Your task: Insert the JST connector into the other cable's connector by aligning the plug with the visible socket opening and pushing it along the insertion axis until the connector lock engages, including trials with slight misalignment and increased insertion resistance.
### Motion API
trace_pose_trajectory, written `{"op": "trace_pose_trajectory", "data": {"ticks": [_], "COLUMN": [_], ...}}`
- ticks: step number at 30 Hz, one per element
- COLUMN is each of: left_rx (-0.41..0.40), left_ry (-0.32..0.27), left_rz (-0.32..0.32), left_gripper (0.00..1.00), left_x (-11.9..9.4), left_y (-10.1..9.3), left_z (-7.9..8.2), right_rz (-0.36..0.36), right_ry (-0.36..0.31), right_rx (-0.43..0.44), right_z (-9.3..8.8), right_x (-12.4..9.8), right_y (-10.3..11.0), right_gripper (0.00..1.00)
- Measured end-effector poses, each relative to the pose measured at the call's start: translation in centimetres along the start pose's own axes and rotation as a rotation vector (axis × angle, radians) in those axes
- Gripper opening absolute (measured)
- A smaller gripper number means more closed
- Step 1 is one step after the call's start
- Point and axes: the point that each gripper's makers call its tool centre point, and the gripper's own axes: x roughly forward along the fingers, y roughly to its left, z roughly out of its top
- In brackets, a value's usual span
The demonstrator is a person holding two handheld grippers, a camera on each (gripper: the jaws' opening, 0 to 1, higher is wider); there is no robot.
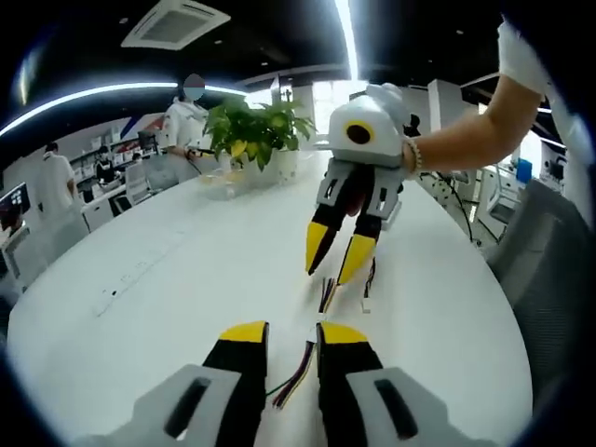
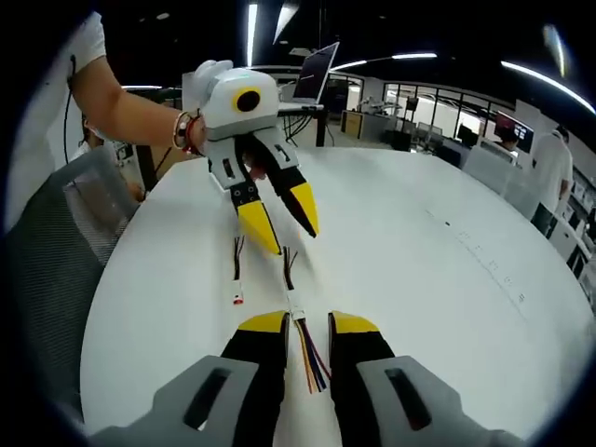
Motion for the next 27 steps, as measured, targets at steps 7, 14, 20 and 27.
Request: {"op": "trace_pose_trajectory", "data": {"ticks": [7, 14, 20, 27], "left_rx": [-0.003, 0.017, 0.013, 0.012], "left_ry": [-0.021, -0.009, -0.008, 0.018], "left_rz": [0.013, -0.002, -0.008, -0.025], "left_gripper": [0.14, 0.15, 0.15, 0.15], "left_x": [-0.9, -1.5, -1.8, -1.6], "left_y": [-0.8, -2.6, -3.5, -4.4], "left_z": [0.5, 0.5, 0.6, -0.6], "right_rz": [-0.011, -0.01, -0.005, 0.016], "right_ry": [-0.009, -0.004, 0.004, 0.021], "right_rx": [0.007, -0.001, -0.001, 0.005], "right_z": [0.4, 0.5, 0.3, -0.6], "right_x": [-0.7, -1.0, -1.2, -0.9], "right_y": [0.7, 1.7, 2.6, 3.6], "right_gripper": [0.14, 0.14, 0.14, 0.15]}}
